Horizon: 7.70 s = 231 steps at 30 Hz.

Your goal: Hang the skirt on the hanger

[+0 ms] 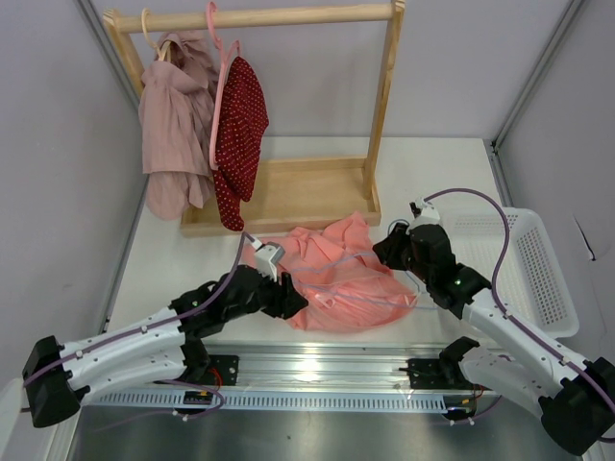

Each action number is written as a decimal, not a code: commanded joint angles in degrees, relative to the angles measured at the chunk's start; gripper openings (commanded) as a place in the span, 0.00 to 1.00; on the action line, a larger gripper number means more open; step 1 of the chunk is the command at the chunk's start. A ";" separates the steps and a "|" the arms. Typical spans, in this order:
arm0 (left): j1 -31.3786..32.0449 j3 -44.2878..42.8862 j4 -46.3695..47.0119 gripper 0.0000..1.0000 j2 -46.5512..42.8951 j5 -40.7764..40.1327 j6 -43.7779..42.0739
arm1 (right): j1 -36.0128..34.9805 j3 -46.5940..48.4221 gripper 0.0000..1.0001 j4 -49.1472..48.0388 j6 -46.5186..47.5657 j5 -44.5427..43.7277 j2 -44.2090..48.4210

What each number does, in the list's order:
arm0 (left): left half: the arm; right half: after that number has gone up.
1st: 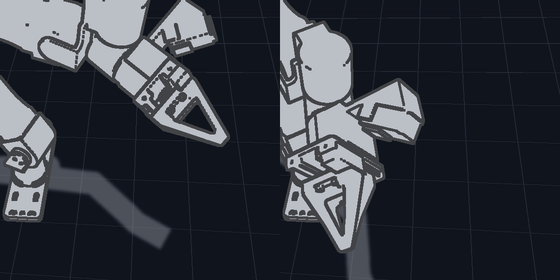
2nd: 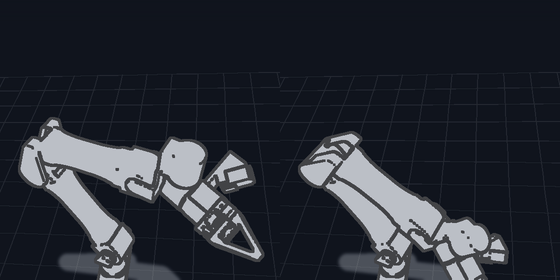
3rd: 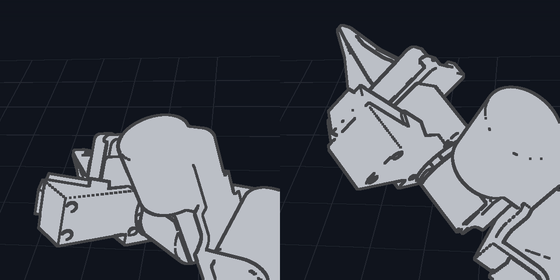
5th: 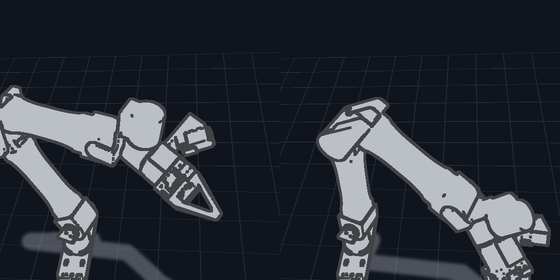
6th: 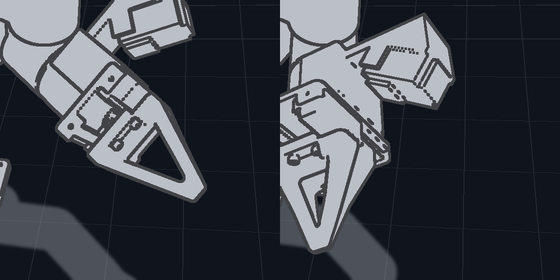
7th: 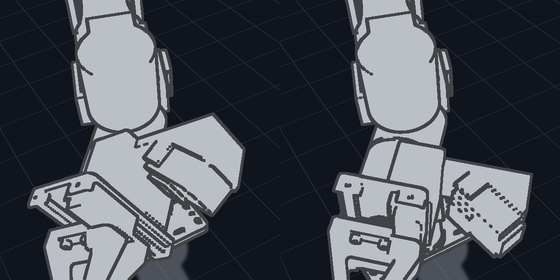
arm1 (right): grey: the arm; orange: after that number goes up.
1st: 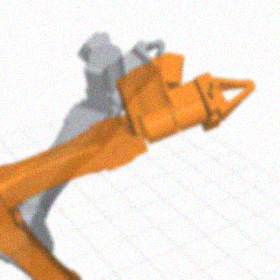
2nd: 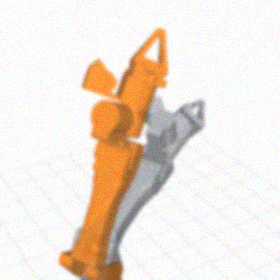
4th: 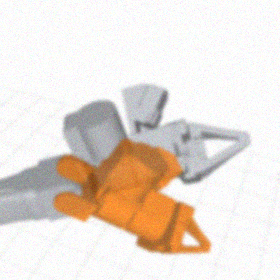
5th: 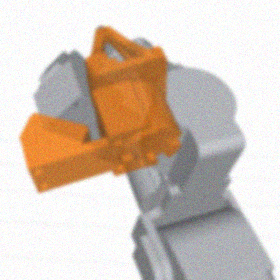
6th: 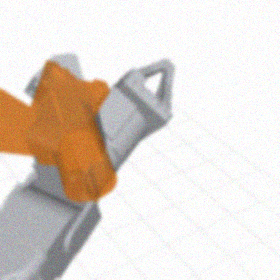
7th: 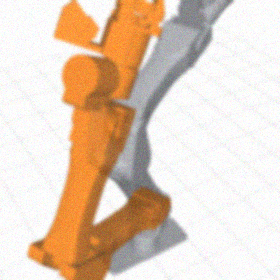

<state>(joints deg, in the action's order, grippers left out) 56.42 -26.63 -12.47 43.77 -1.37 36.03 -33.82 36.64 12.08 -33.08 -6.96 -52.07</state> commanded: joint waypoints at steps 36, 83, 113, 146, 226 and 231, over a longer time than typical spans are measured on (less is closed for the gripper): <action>-18.88 5.81 -0.11 0.00 0.17 -12.71 7.40 | -4.32 2.20 0.00 -5.22 -2.34 -4.90 -4.17; 6.24 -1.14 3.94 0.08 15.12 -14.54 -1.58 | -12.06 6.51 0.00 -6.18 -3.22 -16.86 -11.29; 11.87 -6.85 12.12 0.33 26.71 -25.61 -10.45 | -11.62 9.32 0.00 -9.44 -2.51 -18.09 -15.25; 14.06 -8.18 19.15 0.39 37.35 -36.33 -10.64 | -11.44 9.76 0.00 -9.09 -3.31 -18.09 -15.08; -7.99 4.66 11.06 0.00 6.86 -24.30 7.04 | -12.49 7.30 0.00 -2.24 -3.13 -18.26 -5.76; -8.52 4.05 11.94 0.00 7.65 -23.07 6.51 | -12.49 6.25 0.00 -2.41 -3.04 -18.26 -5.23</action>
<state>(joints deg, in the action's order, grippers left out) 48.38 -20.27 -2.26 51.24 -25.85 42.04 -46.09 43.18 9.61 -36.47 -24.14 -58.46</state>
